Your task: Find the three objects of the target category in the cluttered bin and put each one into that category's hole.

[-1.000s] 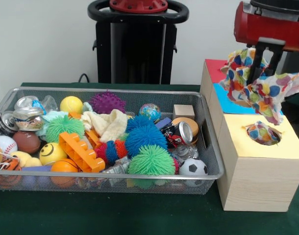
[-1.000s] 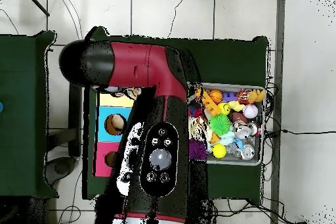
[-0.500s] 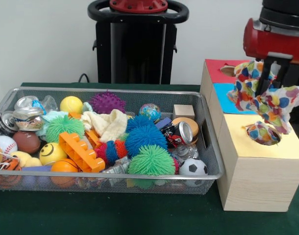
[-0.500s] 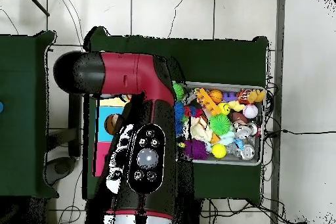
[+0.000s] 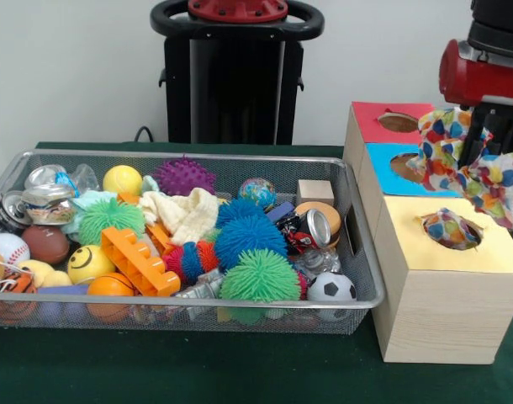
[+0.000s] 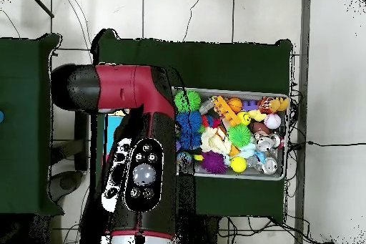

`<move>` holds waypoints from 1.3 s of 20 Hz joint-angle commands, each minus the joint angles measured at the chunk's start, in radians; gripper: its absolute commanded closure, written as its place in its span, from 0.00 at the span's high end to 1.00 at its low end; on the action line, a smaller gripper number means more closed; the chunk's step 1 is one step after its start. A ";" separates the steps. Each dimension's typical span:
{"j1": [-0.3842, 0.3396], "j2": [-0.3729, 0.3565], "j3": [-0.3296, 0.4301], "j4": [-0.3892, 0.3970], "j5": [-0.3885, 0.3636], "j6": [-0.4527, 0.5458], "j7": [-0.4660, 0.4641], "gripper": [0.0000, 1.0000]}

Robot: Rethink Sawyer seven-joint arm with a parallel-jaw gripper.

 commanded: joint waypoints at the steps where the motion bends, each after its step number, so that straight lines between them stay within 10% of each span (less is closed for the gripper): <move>1: -0.036 0.059 0.090 0.161 -0.005 -0.117 0.119 0.00; 26: -0.067 0.080 0.099 0.246 -0.036 -0.231 0.078 0.00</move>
